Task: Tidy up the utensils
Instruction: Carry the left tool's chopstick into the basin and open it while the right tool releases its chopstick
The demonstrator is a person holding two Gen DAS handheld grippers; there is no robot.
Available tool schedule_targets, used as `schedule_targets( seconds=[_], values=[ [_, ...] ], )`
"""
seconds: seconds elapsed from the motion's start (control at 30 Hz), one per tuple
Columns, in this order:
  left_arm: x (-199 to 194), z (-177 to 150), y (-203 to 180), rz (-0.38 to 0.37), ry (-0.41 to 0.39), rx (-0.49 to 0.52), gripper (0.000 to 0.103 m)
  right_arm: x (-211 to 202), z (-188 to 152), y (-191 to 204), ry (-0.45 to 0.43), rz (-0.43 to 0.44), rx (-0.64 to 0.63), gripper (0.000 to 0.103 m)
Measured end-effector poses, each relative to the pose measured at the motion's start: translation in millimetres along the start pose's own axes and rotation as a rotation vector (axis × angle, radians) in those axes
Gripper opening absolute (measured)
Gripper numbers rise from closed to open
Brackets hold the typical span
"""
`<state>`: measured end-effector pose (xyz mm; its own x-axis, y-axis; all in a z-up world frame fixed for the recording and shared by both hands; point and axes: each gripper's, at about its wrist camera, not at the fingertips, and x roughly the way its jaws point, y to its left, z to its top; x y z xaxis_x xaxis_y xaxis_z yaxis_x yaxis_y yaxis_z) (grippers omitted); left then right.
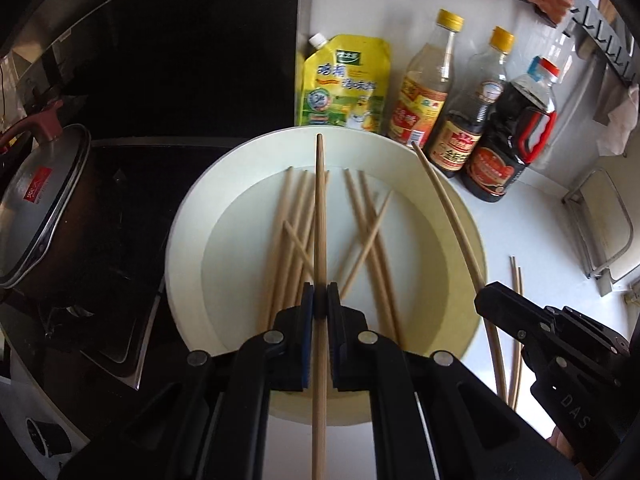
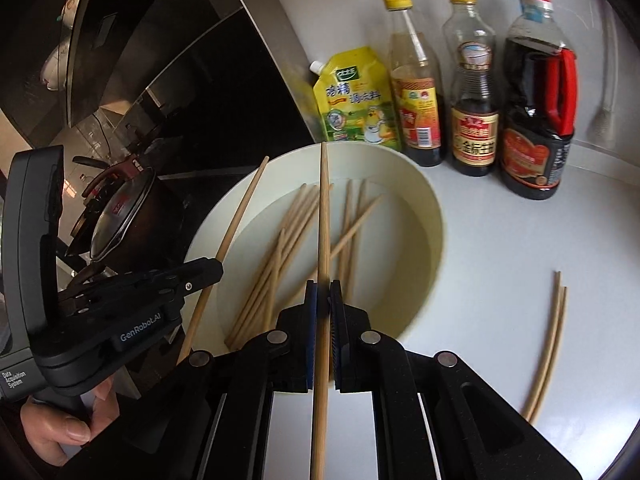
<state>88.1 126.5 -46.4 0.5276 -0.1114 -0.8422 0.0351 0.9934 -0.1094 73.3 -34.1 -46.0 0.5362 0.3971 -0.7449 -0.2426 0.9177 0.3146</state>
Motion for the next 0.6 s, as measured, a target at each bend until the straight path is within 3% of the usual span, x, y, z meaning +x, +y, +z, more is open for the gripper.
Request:
schedule_targets(
  seconds=[0.23, 0.3, 0.4, 0.47, 0.53, 0.6],
  values=[
    [19, 17, 21, 0.013, 0.012, -0.015, 0.008, 33, 22, 19, 0.021, 0.005, -0.007, 0.007],
    [21, 20, 28, 0.019, 0.014, -0.032, 0.012, 34, 26, 18, 0.014, -0.017, 0.001, 0.013],
    [19, 23, 37, 0.021, 0.003, -0.052, 0.029, 31, 25, 13, 0.003, -0.044, 0.006, 0.017],
    [17, 22, 42, 0.024, -0.001, -0.062, 0.048, 29, 22, 9, 0.007, -0.059, 0.012, 0.017],
    [14, 19, 47, 0.021, -0.006, -0.071, 0.059, 27, 17, 3, 0.015, -0.072, 0.025, 0.018],
    [13, 16, 48, 0.018, -0.001, -0.071, 0.059, 24, 12, -3, 0.022, -0.08, 0.042, 0.018]
  ],
)
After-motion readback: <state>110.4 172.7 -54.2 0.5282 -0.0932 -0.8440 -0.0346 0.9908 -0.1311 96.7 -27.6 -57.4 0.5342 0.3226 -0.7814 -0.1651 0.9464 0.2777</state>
